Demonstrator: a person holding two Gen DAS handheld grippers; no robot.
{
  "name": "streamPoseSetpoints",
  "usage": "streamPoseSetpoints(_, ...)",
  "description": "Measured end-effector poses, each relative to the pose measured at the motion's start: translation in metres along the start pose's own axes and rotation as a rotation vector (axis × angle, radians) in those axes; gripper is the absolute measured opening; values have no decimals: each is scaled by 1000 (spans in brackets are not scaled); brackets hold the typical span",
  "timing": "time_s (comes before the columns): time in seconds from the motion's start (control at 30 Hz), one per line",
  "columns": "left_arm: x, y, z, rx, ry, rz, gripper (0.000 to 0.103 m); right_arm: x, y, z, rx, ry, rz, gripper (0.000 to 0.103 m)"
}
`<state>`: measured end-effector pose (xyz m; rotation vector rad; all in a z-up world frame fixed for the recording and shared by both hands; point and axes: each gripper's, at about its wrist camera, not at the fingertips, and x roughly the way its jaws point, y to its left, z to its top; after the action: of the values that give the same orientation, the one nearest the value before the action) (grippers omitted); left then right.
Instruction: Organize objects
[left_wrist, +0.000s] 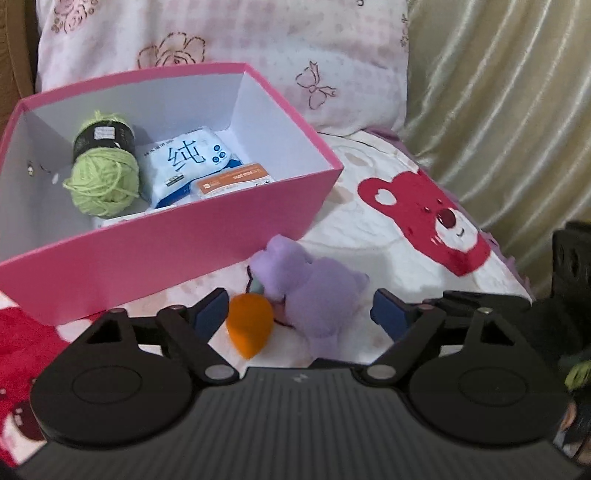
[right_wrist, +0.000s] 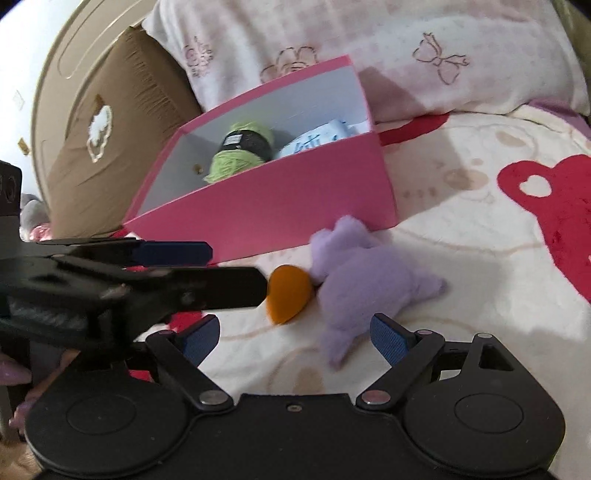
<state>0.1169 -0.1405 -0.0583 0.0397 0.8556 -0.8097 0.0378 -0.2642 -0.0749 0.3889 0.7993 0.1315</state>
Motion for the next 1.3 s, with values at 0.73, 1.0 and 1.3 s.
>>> streamPoseSetpoints(0.73, 62, -28, -6, 111, 71, -7, 46, 22, -11, -31, -251, -5, -197, 19)
streamPoseSetpoints(1.0, 60, -19, 2, 49, 46, 10, 50, 4, -10, -40, -375, -11, -271, 15)
streamPoseSetpoints(1.3, 67, -29, -1, 75, 110, 57, 53, -3, -58, -20, -215, 14, -379, 17)
